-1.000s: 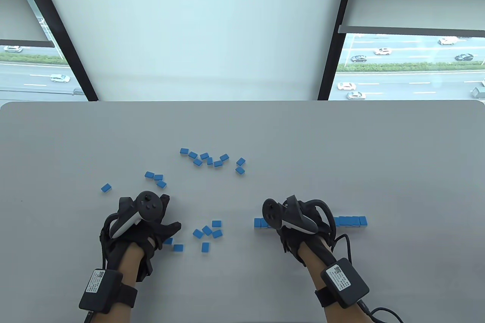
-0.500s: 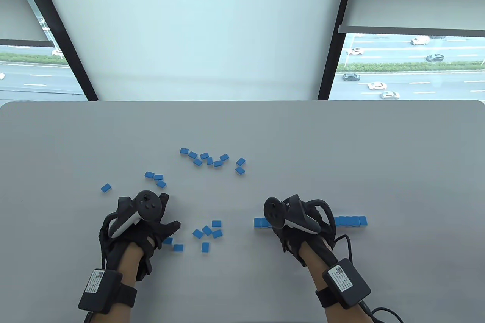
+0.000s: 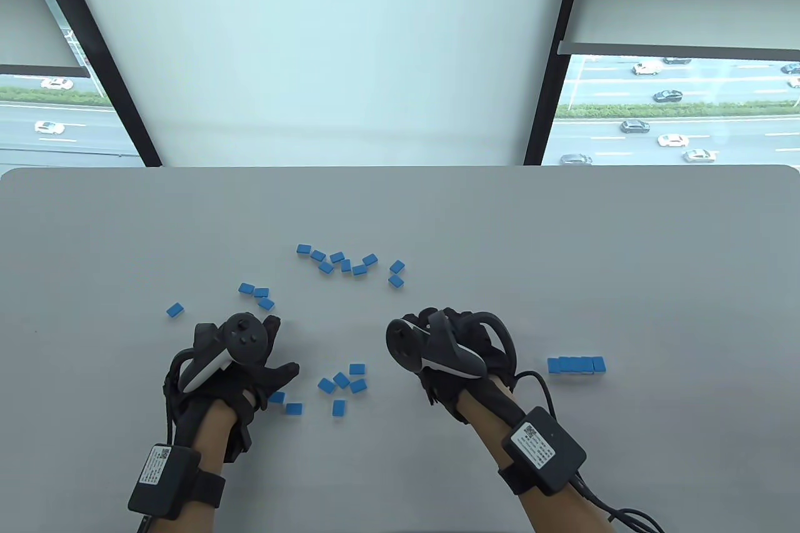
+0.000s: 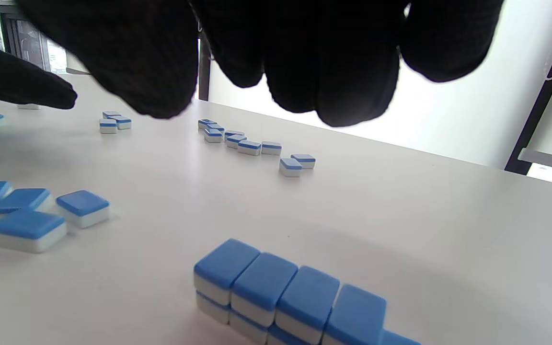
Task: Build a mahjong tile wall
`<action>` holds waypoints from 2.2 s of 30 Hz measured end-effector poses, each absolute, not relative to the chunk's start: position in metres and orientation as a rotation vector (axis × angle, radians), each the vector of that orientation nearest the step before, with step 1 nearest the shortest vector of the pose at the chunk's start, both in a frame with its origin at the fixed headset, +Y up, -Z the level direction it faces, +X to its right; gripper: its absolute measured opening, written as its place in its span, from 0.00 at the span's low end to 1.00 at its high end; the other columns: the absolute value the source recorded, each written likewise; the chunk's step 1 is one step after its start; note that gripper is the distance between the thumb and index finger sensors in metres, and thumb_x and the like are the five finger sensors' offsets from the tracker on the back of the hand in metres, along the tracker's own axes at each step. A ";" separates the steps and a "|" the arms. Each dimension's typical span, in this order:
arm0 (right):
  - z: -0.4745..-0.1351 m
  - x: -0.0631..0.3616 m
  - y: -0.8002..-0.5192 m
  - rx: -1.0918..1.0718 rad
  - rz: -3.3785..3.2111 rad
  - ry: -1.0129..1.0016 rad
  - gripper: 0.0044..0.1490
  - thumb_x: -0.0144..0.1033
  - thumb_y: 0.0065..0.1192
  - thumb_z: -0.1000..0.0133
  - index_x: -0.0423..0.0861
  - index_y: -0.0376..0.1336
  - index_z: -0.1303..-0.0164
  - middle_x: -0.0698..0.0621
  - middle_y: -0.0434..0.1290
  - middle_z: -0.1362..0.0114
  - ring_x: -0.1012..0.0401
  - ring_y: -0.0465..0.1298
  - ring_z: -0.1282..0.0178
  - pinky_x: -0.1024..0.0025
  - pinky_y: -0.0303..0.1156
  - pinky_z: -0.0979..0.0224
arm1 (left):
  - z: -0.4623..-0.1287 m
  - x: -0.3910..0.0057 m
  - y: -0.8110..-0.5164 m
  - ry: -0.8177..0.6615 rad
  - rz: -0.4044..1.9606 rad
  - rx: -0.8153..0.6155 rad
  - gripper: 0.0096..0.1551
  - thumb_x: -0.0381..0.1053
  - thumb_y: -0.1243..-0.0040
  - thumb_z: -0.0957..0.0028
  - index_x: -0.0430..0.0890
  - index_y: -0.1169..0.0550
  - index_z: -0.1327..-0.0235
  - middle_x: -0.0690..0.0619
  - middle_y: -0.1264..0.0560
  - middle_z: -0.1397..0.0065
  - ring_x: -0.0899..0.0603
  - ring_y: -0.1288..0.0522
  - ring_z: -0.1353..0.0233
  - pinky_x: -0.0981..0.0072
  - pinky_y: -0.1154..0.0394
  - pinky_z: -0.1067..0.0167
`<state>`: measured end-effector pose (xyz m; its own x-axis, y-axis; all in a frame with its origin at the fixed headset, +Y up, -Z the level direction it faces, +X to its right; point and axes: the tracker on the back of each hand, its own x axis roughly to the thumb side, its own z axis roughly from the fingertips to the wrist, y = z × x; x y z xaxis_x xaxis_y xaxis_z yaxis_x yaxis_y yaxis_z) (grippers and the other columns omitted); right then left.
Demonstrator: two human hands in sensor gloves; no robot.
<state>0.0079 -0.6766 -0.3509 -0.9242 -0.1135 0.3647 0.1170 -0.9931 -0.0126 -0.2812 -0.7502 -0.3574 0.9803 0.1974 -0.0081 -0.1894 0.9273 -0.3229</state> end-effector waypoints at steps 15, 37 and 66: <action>-0.364 -0.066 -0.737 -0.748 -2.766 -0.284 0.46 0.40 0.75 0.54 0.71 0.53 0.30 0.59 0.62 0.23 0.52 0.72 0.36 0.51 0.66 0.28 | -0.357 -0.281 -0.751 -0.034 0.206 -0.324 0.55 0.77 0.46 0.58 0.59 0.48 0.19 0.45 0.54 0.14 0.28 0.54 0.17 0.21 0.57 0.31; -0.360 -0.074 -0.748 -0.808 -2.771 -0.271 0.37 0.40 0.75 0.55 0.60 0.61 0.35 0.59 0.76 0.40 0.55 0.78 0.51 0.55 0.73 0.37 | -0.356 -0.281 -0.751 -0.024 0.202 -0.337 0.55 0.77 0.46 0.58 0.58 0.48 0.19 0.45 0.54 0.14 0.28 0.55 0.18 0.21 0.57 0.32; -0.343 0.037 -0.653 -0.555 -3.018 0.156 0.38 0.41 0.70 0.55 0.49 0.60 0.34 0.54 0.75 0.43 0.54 0.78 0.54 0.51 0.73 0.41 | -0.357 -0.282 -0.750 -0.026 0.212 -0.322 0.55 0.77 0.46 0.58 0.58 0.47 0.19 0.45 0.54 0.14 0.28 0.54 0.17 0.21 0.57 0.31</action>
